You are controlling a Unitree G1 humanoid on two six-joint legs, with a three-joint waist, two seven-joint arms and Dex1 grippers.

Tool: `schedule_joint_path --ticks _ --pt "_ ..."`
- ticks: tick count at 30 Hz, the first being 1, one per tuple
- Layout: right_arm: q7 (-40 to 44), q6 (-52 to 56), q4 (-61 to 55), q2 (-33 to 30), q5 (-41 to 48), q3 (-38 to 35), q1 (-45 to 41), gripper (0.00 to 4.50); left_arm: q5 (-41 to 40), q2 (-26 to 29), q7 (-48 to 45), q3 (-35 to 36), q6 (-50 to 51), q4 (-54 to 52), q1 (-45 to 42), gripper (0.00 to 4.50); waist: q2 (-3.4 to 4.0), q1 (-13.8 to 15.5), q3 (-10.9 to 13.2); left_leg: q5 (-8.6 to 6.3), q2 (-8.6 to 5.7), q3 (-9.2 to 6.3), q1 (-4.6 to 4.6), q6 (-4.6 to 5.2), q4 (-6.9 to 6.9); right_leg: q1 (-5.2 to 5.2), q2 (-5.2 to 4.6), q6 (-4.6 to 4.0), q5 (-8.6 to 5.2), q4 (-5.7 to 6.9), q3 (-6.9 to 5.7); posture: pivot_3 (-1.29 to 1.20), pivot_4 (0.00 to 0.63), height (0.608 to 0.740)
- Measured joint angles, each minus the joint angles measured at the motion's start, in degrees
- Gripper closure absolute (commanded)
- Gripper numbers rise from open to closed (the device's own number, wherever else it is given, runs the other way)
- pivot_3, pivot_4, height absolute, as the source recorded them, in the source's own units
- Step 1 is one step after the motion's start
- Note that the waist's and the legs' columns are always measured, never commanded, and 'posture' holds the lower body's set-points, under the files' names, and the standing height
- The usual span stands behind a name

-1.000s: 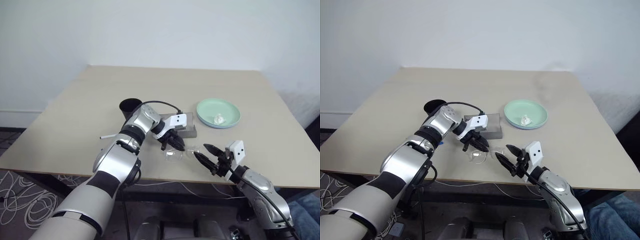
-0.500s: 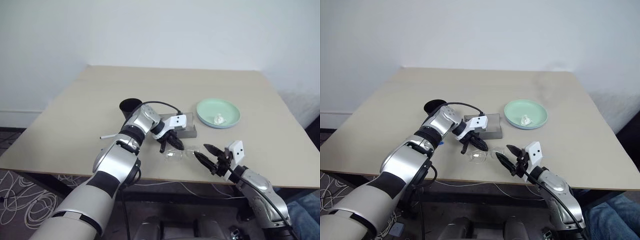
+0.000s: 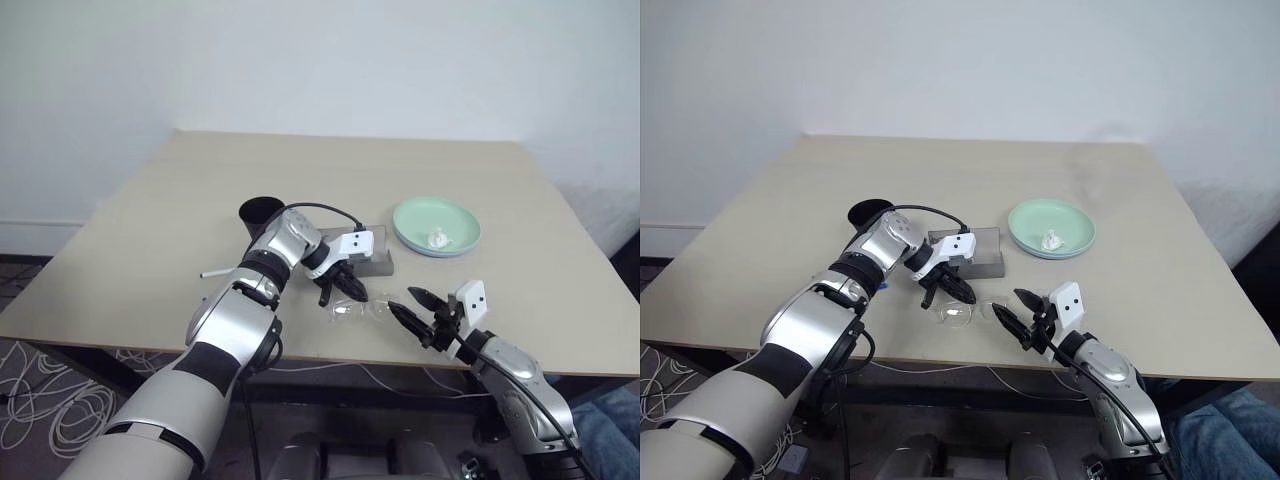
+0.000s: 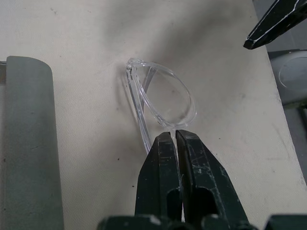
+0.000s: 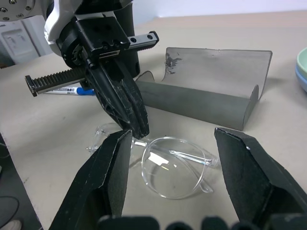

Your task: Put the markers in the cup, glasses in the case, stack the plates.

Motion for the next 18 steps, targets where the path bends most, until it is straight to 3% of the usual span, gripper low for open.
schedule_joint_path --ticks 2,14,18 --pt "-0.05 -0.25 0.21 0.07 -0.03 0.0 -0.04 1.51 0.14 -0.16 0.32 0.0 -0.02 0.0 0.0 2.91 0.0 0.0 0.0 0.0 0.0 0.01 0.0 0.0 0.0 0.0 0.0 0.0 0.0 0.0 0.01 0.0 0.0 0.74" --pt "-0.49 -1.09 1.19 0.51 -0.55 0.53 -0.91 1.51 2.01 -0.54 1.7 -0.58 -0.27 0.02 0.59 2.91 0.0 -0.01 0.0 0.0 0.0 0.01 0.01 0.0 0.02 0.0 0.01 0.01 0.0 0.01 0.0 0.0 0.0 0.74" --pt "-0.78 -1.17 1.27 0.51 -0.63 0.53 -0.97 1.51 2.13 -0.71 2.09 -0.44 -0.26 0.02 0.6 4.15 0.0 0.0 0.0 0.0 0.0 0.01 0.01 0.0 0.02 0.01 0.0 0.01 0.0 0.01 0.0 0.0 0.0 0.74"
